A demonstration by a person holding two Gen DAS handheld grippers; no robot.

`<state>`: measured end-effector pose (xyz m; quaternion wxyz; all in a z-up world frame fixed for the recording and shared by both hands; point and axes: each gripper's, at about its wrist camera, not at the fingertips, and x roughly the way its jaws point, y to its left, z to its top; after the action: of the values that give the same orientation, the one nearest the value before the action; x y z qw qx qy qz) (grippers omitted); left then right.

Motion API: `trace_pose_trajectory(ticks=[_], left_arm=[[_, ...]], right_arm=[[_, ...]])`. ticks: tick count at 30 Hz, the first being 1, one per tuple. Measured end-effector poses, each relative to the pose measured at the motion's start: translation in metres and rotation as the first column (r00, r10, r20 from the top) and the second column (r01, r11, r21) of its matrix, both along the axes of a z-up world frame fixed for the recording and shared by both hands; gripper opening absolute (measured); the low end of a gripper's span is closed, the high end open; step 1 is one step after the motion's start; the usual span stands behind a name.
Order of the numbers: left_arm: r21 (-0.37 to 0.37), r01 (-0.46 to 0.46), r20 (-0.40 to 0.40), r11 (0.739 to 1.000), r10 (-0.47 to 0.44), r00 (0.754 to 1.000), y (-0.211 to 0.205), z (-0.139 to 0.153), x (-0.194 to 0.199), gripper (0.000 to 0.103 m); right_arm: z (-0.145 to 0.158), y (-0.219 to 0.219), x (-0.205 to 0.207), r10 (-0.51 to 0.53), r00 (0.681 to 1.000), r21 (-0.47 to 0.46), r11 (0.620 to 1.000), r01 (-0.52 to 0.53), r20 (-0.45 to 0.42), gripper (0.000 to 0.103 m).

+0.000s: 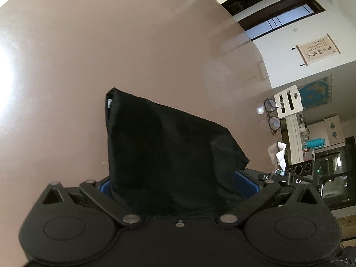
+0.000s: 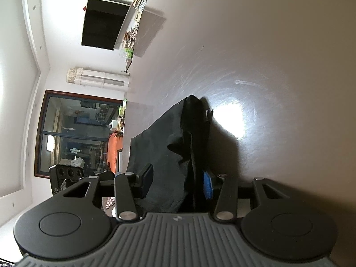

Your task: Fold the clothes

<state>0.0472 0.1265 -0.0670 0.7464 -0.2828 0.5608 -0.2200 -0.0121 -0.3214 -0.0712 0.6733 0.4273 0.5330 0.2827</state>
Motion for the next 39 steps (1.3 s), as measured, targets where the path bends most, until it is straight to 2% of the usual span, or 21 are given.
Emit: trace_pose_trajectory(ticks=[2, 7, 8, 9, 10, 12, 13, 15, 19, 23, 26, 29, 31, 35, 38, 39], left_arm=[[-0.006, -0.002, -0.001, 1.000, 0.002, 1.000, -0.001, 0.000, 0.001, 0.102], [0.033, 0.015, 0.018, 0.999, -0.016, 1.000, -0.006, 0.004, 0.001, 0.100], [0.061, 0.012, 0.027, 0.998, -0.014, 1.000, -0.009, 0.006, 0.001, 0.081], [0.108, 0.007, 0.026, 0.994, -0.010, 1.000, -0.013, 0.007, 0.001, 0.033], [0.164, 0.000, 0.005, 0.987, -0.001, 1.000, -0.016, 0.006, 0.003, 0.009], [0.162, -0.015, 0.005, 0.987, 0.014, 1.000, -0.019, 0.004, 0.002, 0.011], [0.178, -0.010, 0.021, 0.984, 0.006, 1.000, -0.021, 0.006, 0.000, 0.011], [0.203, -0.003, 0.055, 0.979, -0.008, 0.998, -0.026, 0.012, -0.004, 0.011], [0.149, -0.040, 0.117, 0.988, 0.022, 0.993, -0.028, 0.029, -0.008, 0.010], [0.127, -0.049, 0.193, 0.991, 0.024, 0.981, -0.034, 0.058, -0.009, 0.010], [0.095, -0.070, 0.268, 0.993, 0.042, 0.963, -0.037, 0.088, -0.006, 0.010], [0.068, -0.098, 0.326, 0.993, 0.070, 0.943, -0.037, 0.120, -0.005, 0.010], [0.060, -0.119, 0.394, 0.991, 0.086, 0.915, -0.040, 0.148, -0.009, 0.010], [0.091, -0.148, 0.459, 0.985, 0.090, 0.884, -0.049, 0.172, -0.019, 0.010], [0.114, -0.173, 0.496, 0.978, 0.095, 0.863, -0.055, 0.183, -0.032, 0.010], [0.143, -0.189, 0.515, 0.972, 0.090, 0.852, -0.058, 0.186, -0.038, 0.010]], right_arm=[[0.002, 0.004, 0.001, 0.013, 1.000, -0.004, 1.000, -0.013, 0.013, 0.050], [0.006, 0.011, 0.003, 0.018, 1.000, -0.007, 1.000, -0.018, 0.021, 0.055], [0.007, 0.012, 0.003, 0.012, 1.000, -0.006, 1.000, -0.012, 0.017, 0.055], [0.007, 0.012, 0.003, 0.006, 1.000, -0.005, 1.000, -0.006, 0.014, 0.055], [0.007, 0.012, 0.002, 0.002, 1.000, -0.007, 1.000, -0.002, 0.013, 0.052], [0.005, 0.013, 0.001, -0.001, 1.000, -0.058, 0.998, 0.002, 0.010, 0.028], [0.004, 0.014, 0.000, 0.002, 1.000, -0.091, 0.996, -0.001, 0.009, 0.010], [0.003, 0.012, -0.001, -0.003, 1.000, -0.091, 0.996, 0.004, 0.012, 0.010], [0.016, 0.011, 0.003, 0.013, 0.998, -0.151, 0.988, -0.002, 0.067, 0.010], [0.048, 0.011, 0.016, 0.060, 0.984, -0.209, 0.978, -0.024, 0.171, 0.010], [0.071, 0.008, 0.026, 0.080, 0.968, -0.232, 0.972, -0.023, 0.236, 0.010], [0.115, 0.001, 0.045, 0.116, 0.932, -0.270, 0.963, -0.020, 0.344, 0.010], [0.130, -0.003, 0.052, 0.118, 0.917, -0.271, 0.963, -0.011, 0.381, 0.010], [0.167, -0.006, 0.069, 0.173, 0.866, -0.317, 0.948, -0.018, 0.470, 0.010], [0.184, -0.001, 0.085, 0.254, 0.830, -0.388, 0.920, -0.049, 0.497, 0.010], [0.188, 0.004, 0.088, 0.274, 0.821, -0.400, 0.914, -0.061, 0.501, 0.010]])
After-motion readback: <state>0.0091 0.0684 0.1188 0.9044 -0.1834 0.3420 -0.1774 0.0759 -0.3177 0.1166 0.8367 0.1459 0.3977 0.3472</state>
